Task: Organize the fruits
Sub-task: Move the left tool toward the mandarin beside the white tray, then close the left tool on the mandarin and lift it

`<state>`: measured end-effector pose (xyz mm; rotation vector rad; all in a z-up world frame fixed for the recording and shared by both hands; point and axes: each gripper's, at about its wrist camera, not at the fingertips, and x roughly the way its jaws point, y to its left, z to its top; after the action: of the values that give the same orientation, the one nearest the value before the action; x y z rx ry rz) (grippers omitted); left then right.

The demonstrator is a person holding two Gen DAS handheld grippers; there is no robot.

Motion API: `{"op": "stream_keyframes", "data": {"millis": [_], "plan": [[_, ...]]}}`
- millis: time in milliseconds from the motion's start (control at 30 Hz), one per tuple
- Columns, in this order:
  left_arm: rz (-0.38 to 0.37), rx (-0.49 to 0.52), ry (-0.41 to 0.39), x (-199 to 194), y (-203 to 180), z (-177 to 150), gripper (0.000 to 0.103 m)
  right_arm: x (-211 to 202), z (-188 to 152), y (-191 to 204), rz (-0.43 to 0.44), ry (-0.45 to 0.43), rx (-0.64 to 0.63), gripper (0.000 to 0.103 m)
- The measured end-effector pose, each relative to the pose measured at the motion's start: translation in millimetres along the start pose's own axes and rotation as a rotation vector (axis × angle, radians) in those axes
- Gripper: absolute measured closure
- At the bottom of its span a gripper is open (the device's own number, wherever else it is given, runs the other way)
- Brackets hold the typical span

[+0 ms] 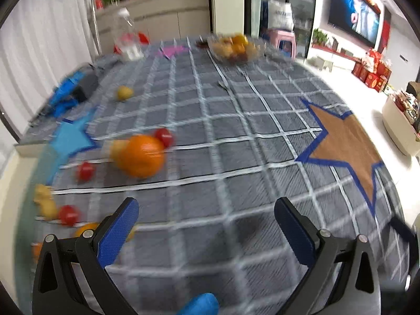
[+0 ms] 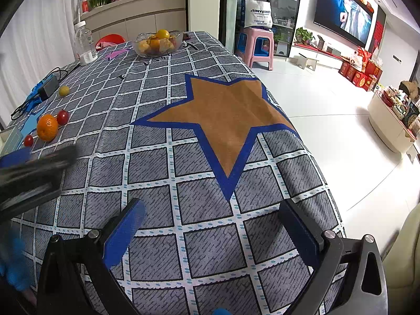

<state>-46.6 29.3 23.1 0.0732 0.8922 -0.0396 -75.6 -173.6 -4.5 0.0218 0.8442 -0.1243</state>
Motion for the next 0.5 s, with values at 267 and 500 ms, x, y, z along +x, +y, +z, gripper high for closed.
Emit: {"op": "stream_keyframes", "data": {"millis": [267, 500], "plan": [[0.108, -0.062, -0.103, -48.8, 93.5, -44.8, 0.0, 0.4, 0.1, 0.1, -0.001, 0.004, -0.001, 0.001], [0.042, -0.143, 0.049, -15.7, 128.7, -62.0, 0.0, 0.3, 0.2, 0.1, 0.0, 0.005, -0.001, 0.001]]}}
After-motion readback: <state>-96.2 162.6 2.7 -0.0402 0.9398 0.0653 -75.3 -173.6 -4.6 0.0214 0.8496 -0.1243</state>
